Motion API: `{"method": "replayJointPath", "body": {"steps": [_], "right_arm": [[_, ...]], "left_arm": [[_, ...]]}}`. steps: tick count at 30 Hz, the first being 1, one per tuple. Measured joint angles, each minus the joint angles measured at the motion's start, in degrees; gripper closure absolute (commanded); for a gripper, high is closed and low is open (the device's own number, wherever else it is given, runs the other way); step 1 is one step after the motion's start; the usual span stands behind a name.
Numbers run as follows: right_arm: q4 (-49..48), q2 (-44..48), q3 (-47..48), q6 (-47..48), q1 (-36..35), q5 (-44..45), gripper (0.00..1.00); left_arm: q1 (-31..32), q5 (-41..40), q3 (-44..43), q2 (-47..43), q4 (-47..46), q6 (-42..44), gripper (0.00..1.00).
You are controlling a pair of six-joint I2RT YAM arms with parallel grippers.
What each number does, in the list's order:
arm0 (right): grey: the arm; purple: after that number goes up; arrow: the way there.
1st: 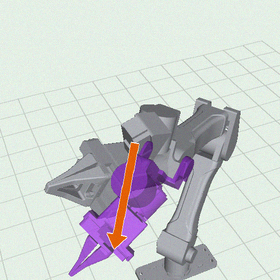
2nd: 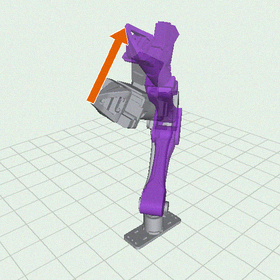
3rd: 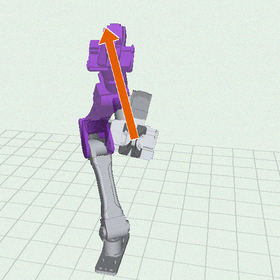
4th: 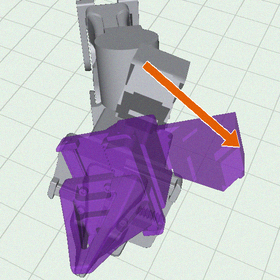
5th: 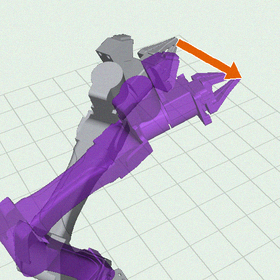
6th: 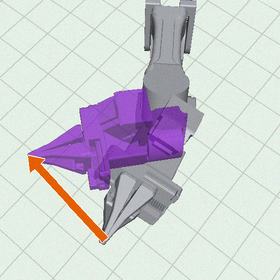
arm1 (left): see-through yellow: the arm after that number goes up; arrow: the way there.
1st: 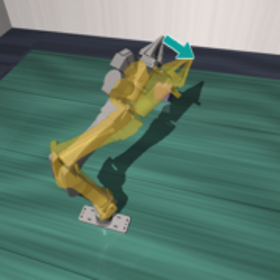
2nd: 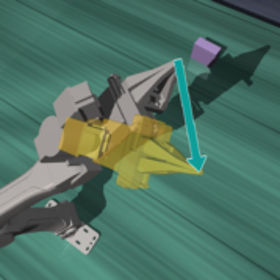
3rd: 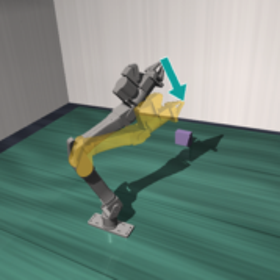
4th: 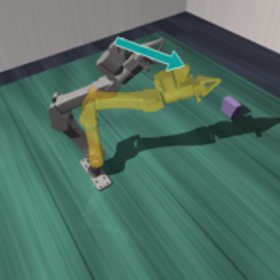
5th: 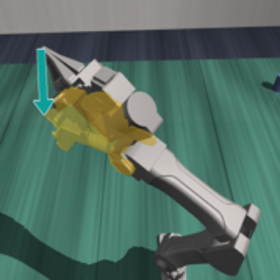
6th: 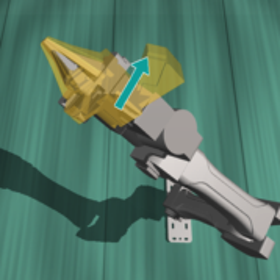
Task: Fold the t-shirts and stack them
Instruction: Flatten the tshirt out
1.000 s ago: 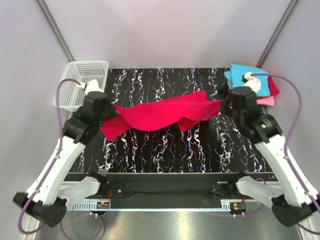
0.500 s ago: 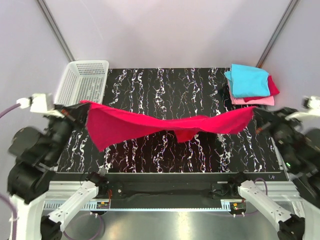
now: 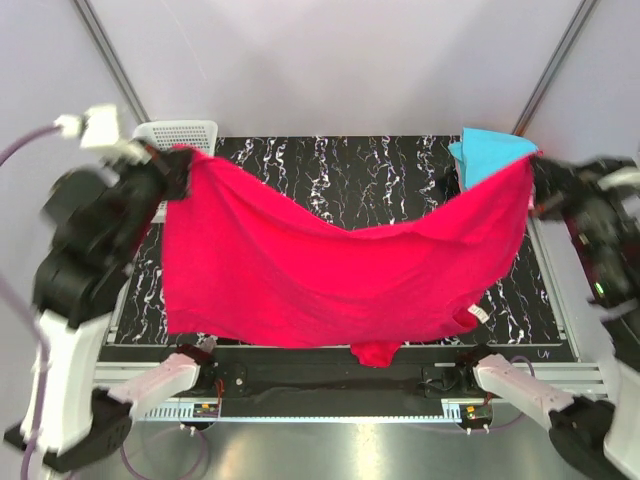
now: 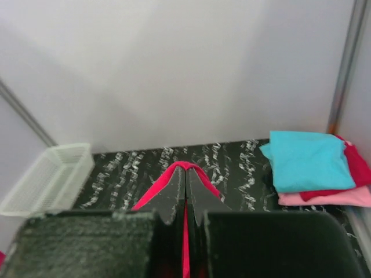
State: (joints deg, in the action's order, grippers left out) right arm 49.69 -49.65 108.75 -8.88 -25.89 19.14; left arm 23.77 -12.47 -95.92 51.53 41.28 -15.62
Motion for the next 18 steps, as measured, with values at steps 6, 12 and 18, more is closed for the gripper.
{"method": "replayJointPath", "body": {"steps": [6, 12, 18], "right_arm": [[-0.5, -15.8, 8.4, 6.7, 0.0, 5.6, 1.00], [-0.5, -25.4, 13.0, 13.4, 0.0, 9.0, 1.00], [-0.4, -23.8, 15.4, 17.2, 0.0, 10.6, 1.00]], "left_arm": [[-0.1, -1.7, -10.5, 19.8, 4.6, -4.3, 1.00], [-0.4, -3.0, -15.8, 27.6, 9.7, -6.3, 1.00], [-0.5, -3.9, -15.2, 23.1, 10.3, -6.5, 1.00]]}}
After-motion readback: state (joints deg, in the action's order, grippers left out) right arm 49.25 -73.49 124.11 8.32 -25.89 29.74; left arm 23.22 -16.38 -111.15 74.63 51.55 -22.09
